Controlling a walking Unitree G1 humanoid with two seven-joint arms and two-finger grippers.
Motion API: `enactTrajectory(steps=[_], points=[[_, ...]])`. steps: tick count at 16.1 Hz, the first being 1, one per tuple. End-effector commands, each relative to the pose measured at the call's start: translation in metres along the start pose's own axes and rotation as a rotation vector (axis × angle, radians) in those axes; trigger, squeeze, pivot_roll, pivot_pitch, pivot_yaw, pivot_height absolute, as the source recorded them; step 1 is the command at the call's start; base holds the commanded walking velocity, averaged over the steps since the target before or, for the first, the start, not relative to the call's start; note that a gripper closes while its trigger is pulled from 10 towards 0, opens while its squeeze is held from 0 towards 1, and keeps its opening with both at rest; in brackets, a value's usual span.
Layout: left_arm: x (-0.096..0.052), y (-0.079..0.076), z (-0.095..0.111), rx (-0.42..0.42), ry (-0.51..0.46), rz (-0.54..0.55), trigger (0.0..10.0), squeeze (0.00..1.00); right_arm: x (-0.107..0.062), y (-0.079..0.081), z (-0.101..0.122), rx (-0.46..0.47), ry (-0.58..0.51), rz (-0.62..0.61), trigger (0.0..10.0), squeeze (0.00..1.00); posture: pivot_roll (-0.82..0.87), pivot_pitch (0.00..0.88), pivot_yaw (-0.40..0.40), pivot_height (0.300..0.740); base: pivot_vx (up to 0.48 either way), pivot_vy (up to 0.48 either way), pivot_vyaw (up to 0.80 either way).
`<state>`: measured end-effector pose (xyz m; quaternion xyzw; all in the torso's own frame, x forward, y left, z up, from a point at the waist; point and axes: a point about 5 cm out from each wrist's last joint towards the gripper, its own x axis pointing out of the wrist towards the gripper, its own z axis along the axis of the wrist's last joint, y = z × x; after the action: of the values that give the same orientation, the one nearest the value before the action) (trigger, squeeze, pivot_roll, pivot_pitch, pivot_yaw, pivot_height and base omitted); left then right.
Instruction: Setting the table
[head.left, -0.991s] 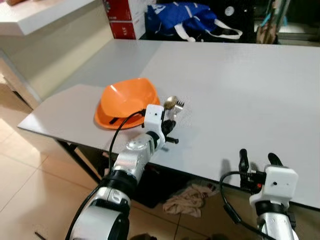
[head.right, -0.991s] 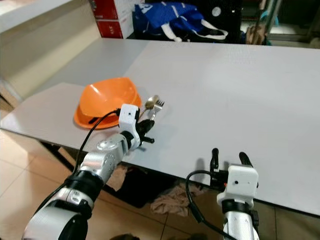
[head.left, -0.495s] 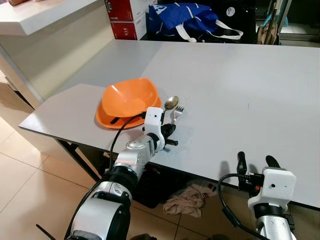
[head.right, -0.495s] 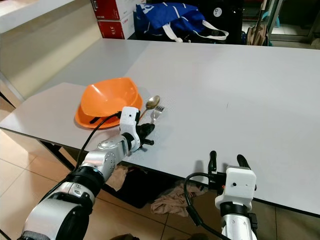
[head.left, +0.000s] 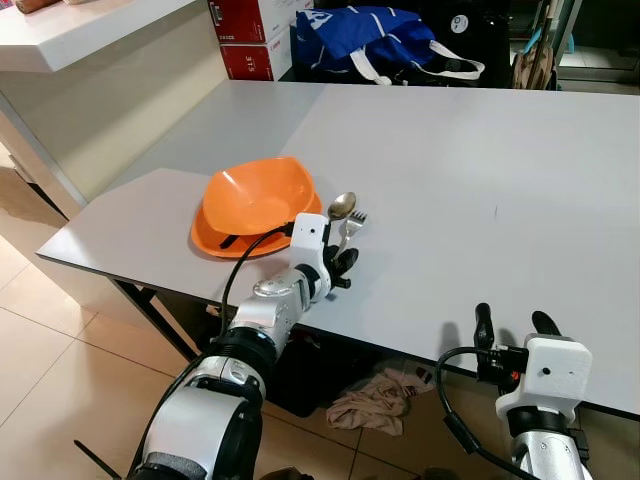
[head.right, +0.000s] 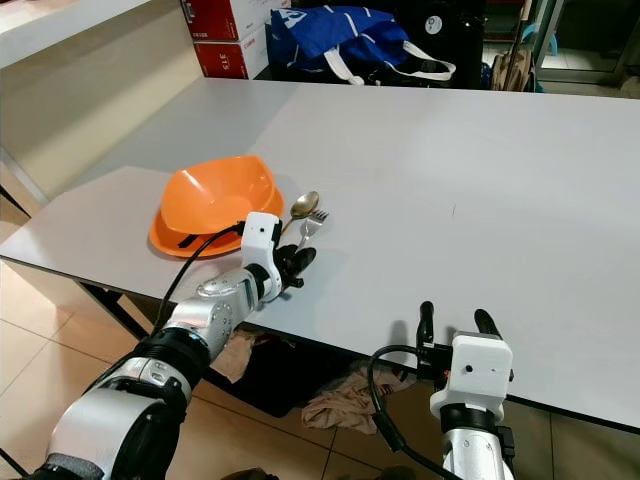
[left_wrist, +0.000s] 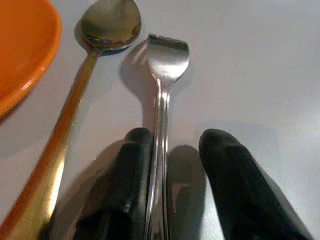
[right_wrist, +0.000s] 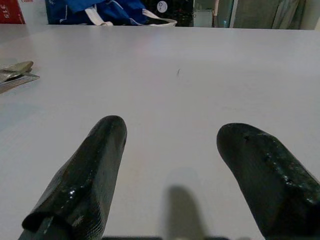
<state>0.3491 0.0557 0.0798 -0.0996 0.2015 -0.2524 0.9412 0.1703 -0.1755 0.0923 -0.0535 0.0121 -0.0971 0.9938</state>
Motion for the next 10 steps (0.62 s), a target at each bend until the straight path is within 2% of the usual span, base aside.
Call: enactTrajectory(steps=[1,10], points=[[-0.001,0.008,0.005,0.015,-0.003,0.032,10.0,1.00,0.001,0.003,0.000,0.005,0.006,0.005,10.0,0.00,-0.18,0.000,0.166,0.710,0.000,0.000,0.00],[-0.005,0.014,-0.006,0.034,0.041,0.040,10.0,1.00,0.001,0.003,-0.001,0.004,0.006,-0.002,10.0,0.00,-0.18,0.000,0.171,0.710,0.000,0.000,0.00]])
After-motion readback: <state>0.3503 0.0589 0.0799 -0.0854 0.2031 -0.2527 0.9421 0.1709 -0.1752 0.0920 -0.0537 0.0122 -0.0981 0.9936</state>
